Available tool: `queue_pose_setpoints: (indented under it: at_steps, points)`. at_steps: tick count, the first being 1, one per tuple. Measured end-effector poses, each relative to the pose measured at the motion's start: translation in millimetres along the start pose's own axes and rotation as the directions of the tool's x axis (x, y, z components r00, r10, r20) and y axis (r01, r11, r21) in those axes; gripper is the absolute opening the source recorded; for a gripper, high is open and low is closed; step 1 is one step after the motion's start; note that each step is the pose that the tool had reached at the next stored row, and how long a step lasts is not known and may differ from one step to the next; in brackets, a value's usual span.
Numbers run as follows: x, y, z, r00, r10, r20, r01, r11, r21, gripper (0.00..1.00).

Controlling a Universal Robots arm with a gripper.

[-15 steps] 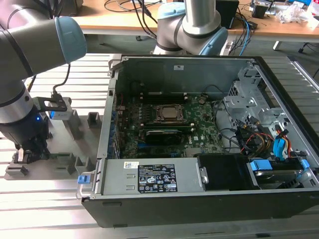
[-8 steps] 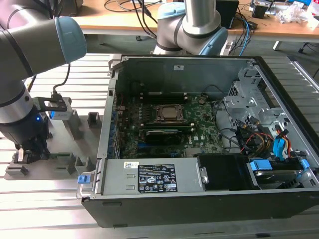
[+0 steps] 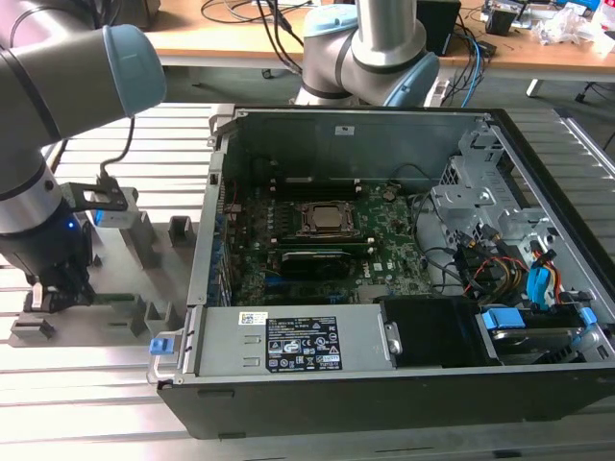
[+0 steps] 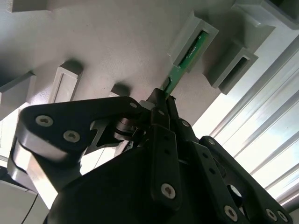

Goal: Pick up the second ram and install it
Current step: 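Pick up the second ram and move it above second insertion slot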

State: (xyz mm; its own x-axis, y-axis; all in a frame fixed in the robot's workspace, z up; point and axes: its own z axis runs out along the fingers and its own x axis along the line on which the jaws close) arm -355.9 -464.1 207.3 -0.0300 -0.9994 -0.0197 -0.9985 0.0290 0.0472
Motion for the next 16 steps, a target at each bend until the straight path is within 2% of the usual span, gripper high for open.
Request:
queue_pose_setpoints:
  at_steps: [16]
  points:
    - [-0.4, 1.0, -20.6, 1.0000, 0.000, 0.0003, 0.000, 1.0000, -0.0001, 0.14]
